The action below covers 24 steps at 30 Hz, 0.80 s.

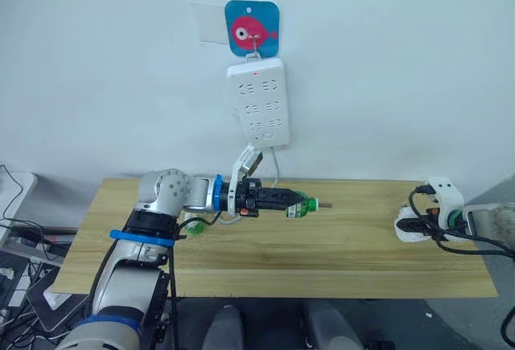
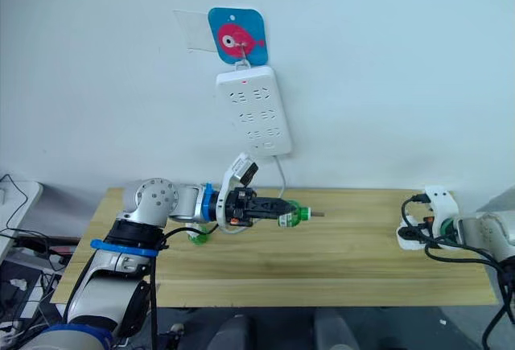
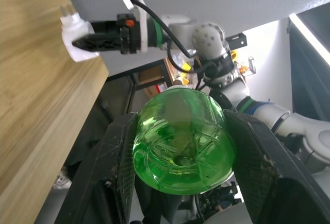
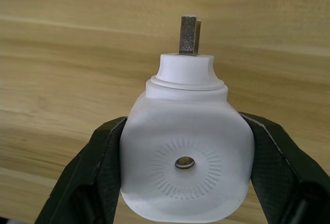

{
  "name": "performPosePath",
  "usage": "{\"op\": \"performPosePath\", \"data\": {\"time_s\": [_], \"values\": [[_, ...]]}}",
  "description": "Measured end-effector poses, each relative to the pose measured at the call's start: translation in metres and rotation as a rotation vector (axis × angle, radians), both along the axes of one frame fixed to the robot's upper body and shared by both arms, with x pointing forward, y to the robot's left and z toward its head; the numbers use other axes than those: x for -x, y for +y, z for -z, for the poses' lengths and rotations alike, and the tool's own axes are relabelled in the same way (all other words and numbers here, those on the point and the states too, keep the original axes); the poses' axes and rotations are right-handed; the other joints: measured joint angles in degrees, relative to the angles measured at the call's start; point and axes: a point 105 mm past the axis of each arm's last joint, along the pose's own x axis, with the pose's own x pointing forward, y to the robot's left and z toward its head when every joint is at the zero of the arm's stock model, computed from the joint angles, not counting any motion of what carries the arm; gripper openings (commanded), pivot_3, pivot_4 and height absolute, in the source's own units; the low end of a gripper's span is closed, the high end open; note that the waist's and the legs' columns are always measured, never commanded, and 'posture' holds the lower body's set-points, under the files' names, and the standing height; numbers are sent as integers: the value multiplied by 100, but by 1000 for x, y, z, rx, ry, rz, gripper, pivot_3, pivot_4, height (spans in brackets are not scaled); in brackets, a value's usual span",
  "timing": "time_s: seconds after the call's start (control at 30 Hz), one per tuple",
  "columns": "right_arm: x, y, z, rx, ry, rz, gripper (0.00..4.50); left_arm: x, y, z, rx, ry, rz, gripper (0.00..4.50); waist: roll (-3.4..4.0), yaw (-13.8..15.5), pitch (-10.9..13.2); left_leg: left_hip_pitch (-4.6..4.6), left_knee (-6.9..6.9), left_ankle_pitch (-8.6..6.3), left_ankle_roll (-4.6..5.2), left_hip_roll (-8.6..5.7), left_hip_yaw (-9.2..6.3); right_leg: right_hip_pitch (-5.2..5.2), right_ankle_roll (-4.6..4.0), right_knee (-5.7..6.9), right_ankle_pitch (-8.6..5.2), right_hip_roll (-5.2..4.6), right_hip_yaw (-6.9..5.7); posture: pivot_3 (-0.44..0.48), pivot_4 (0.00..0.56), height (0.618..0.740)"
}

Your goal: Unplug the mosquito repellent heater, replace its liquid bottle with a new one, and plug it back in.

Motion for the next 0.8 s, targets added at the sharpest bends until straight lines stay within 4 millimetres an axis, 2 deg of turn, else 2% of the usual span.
{"op": "performPosePath", "data": {"time_s": [0.13, 0.27, 0.47, 0.6, 0.63, 0.8], "values": [[2, -9, 12, 31, 32, 27, 2945, 1, 3, -2, -1, -23, -6, 2219, 0, 79, 0, 1, 0, 0, 0, 0, 1, 1, 0, 1, 0, 0, 0, 20, 193, 740], [-1, -4, 21, 17, 48, 19, 2945, 2, 5, -1, -3, -23, -12, 2219, 0, 108, 0, 0, 1, 0, 0, -1, 1, 1, -1, 1, 0, -1, 0, 22, 196, 740], [-4, -9, 21, 10, 42, 46, 2945, 1, 6, -1, -6, -27, -16, 2219, 0, 149, 1, 0, 0, 0, 0, -2, 0, 1, -1, -1, 0, -3, -1, 16, 200, 740], [-5, -10, 20, 5, 33, 63, 4322, 0, 6, 0, -14, -34, -22, 2219, 0, 141, 1, 1, 0, 0, 0, -2, 0, 1, -1, 1, 1, -2, -1, 8, 202, 740], [-5, -11, 20, 7, 33, 66, 4478, 0, 6, 0, -11, -36, -21, 2219, 0, 141, 2, 1, 0, 0, 0, -2, 0, 1, -1, 1, 1, -2, -1, 7, 202, 740], [-5, -12, 17, -10, 28, 91, 4478, 0, 6, 1, -11, -43, -21, 2219, 0, 139, 2, 0, 0, 0, 0, -2, 1, 1, -1, 0, 1, -2, -1, 2, 202, 740]]}}
